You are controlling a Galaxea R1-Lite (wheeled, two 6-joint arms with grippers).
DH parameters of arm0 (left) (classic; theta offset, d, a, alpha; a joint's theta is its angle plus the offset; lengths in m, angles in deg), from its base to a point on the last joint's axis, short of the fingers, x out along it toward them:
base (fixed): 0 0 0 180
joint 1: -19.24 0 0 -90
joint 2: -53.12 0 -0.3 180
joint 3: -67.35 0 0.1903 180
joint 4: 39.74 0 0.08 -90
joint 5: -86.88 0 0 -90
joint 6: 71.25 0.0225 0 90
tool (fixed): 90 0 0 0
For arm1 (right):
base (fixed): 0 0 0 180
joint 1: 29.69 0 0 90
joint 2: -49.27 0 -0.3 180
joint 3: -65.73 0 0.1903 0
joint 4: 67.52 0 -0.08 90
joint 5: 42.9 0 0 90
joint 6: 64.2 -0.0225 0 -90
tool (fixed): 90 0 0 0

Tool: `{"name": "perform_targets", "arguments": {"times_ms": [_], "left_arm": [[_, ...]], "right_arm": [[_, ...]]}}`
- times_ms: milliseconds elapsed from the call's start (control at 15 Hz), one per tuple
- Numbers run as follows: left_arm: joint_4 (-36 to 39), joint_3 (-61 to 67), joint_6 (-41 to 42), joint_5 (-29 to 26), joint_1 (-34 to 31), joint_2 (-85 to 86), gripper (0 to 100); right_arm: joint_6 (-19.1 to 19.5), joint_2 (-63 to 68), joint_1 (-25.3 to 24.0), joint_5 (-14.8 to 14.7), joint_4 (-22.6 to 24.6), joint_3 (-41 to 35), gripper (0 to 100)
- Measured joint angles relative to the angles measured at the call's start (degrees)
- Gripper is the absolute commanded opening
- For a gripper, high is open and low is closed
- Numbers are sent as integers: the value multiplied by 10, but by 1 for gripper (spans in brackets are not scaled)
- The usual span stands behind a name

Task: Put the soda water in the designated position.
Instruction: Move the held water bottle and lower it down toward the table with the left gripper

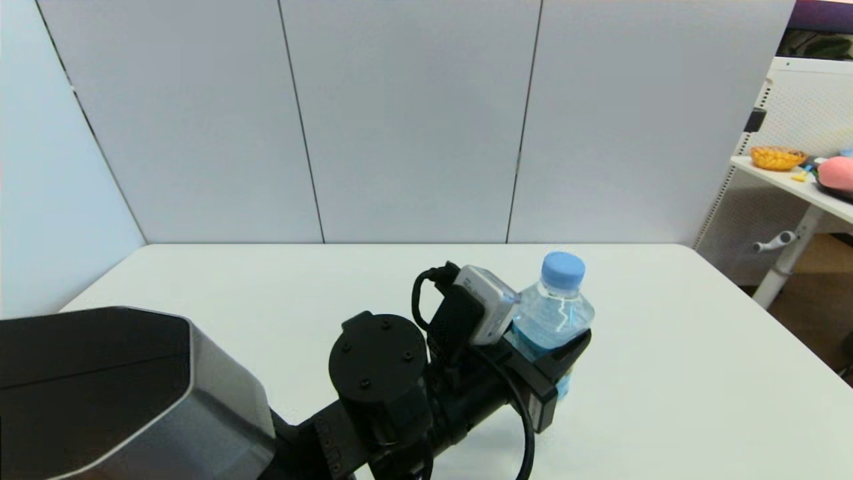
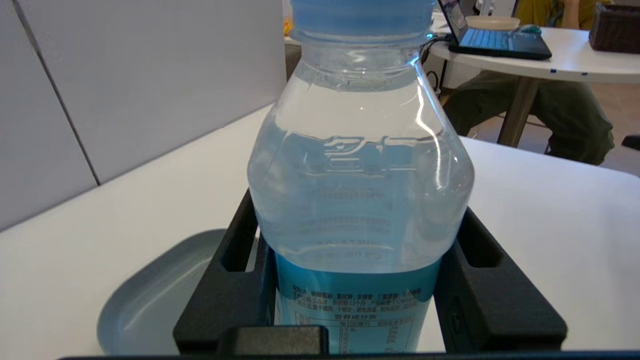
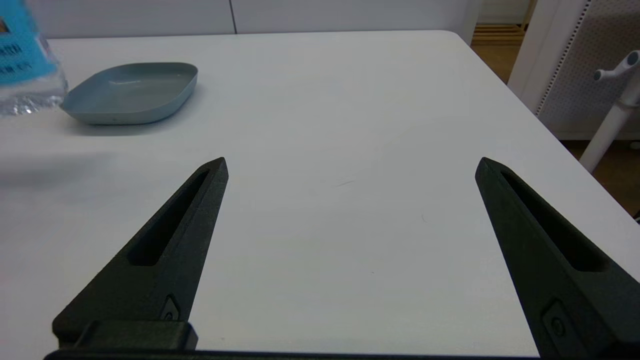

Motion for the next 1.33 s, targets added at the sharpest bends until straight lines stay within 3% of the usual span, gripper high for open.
{"name": "perform_targets", "arguments": {"times_ms": [1333], "left_arm": [[23,-25,-10,3,-11,-84,0]], "right_arm": [[0,0,0,0,0,0,100]]}}
